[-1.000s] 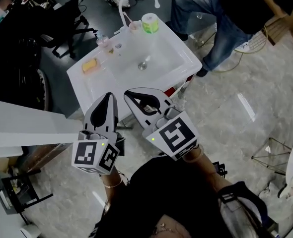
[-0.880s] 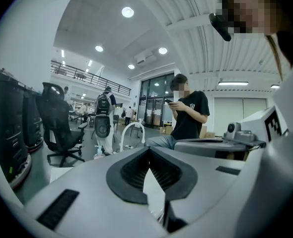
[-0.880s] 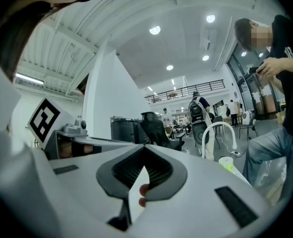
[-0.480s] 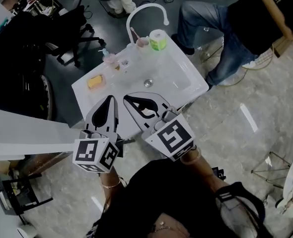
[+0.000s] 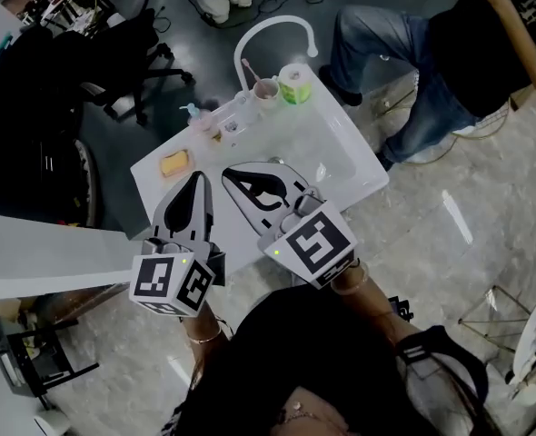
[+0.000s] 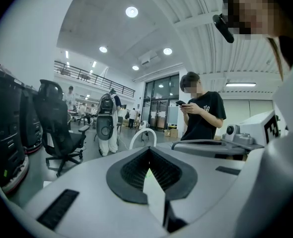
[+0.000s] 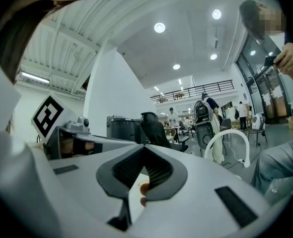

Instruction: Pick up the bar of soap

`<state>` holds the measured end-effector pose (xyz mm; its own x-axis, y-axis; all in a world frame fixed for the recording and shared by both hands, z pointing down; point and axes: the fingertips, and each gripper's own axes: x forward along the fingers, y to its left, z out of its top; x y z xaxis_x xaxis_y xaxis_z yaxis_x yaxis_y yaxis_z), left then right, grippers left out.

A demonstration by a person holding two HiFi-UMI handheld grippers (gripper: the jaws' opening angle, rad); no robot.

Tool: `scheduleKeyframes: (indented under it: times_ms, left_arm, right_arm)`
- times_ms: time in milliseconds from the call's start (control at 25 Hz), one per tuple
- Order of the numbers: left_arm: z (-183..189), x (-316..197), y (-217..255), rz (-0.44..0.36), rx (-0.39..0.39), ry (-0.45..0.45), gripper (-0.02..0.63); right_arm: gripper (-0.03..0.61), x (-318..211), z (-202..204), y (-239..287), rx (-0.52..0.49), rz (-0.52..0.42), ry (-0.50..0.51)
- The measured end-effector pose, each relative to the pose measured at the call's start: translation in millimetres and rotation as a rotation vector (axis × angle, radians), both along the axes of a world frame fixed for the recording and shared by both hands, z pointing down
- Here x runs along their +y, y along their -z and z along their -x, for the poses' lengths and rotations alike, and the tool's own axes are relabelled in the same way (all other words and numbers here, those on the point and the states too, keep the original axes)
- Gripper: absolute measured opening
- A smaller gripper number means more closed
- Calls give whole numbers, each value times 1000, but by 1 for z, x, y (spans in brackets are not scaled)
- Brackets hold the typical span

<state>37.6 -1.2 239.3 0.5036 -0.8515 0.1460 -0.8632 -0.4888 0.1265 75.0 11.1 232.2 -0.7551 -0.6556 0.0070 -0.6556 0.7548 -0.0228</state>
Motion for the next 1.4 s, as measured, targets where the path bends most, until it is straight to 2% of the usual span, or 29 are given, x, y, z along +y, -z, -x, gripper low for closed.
scheduleKeyframes:
  times_ms: [160,360,600,800,1080,1400]
  left_arm:
    - [9,-8,0,16,26,33,8]
    - [32,-13,-2,37,5,103,8]
    - [52,-30,-5,43,-3,142,8]
    - [72,-44,-13,62,17,145,8]
    - [107,-67,-46,140,37,187,8]
    - [150,-90,-74,192,67,223,8]
  right_arm:
    - [8,-12,7,-2,7,11,24]
    - [8,-19,18,-7,-3,37,69]
    - [8,-37,15,-9,-9,53,33]
    - [8,-53,27,-15,-41,109,23]
    - [8,-75,54,-41,10,163,12]
    - [8,-106,88,-73,69,226,7]
